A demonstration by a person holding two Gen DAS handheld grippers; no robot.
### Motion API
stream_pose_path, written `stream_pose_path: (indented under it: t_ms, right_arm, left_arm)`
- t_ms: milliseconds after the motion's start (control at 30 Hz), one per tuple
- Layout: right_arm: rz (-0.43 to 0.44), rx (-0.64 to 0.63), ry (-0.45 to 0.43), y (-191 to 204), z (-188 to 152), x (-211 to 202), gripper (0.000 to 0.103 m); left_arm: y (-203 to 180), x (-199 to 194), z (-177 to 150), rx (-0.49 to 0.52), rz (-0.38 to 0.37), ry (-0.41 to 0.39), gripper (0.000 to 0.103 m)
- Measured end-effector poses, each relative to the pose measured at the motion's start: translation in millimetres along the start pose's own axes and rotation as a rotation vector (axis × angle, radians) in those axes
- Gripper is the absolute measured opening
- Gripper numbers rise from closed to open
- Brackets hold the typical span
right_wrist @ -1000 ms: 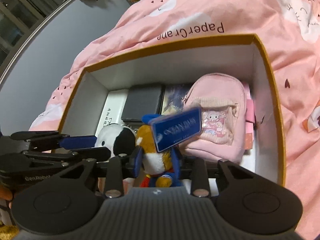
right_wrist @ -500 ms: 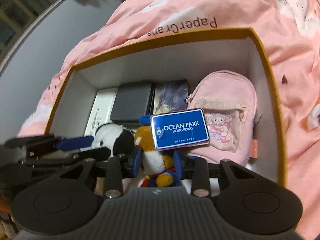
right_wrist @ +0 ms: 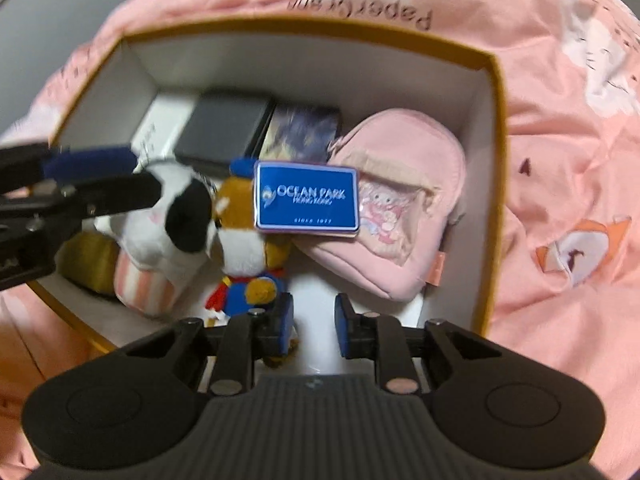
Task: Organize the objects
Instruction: 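Open the right gripper to release the raccoon while the left gripper releases the panda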
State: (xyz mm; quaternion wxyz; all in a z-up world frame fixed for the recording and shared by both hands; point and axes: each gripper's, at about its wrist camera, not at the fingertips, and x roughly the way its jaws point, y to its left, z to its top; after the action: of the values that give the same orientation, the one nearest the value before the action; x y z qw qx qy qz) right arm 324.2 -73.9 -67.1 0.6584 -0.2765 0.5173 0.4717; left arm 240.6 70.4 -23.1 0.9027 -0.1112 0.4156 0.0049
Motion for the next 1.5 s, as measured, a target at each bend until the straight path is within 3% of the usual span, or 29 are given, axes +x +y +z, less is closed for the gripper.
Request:
stream_pose_path:
  t_ms: [133,333,467,767,1100,1233,1500]
  right_arm:
    - [-0.069,-0.039,0.025,0.3,5.0,12.2,0.018]
    - [-0.152,-0.087,-0.044,-1.7,7.1,9.2,0.008]
    - [-0.149,-0.046,-0.065,-12.2,14.1,7.8,0.0]
    - [-0.173,0.002,-0.11,-10.0,17.7,-1.6,0.0]
    - [-0.164,-0.026,-0.109,-3.7,11.3,4.5,0.0]
    - [-0.148,-0.042,-0.159,3.5,-2.7,-18.1,0.011]
    - [-0.111,0.009,-0.415,15.7,-59.6,-86.9,0.031]
  left_arm:
    - [-7.9,20.9,2.0,0.0,-0.033,0.02,0.043]
    - [-9.3,39.8,-1.5,-0.007,-0.02,0.09,0.043]
    - [-8.0,38.0,-2.3,0.002,-0.001,0.103,0.043]
    - [-11.1,32.8,-2.3,0.051,0.042,0.12,0.037]
    - [-13.8,41.5,-0.4,0.037,0.027,0.101,0.044]
    - [-22.7,22.4,-6.7,0.061,0.052,0.047,0.044]
    - [-51.8,-44.7,-31.1,0.119,-0.036,-0.137,0.043]
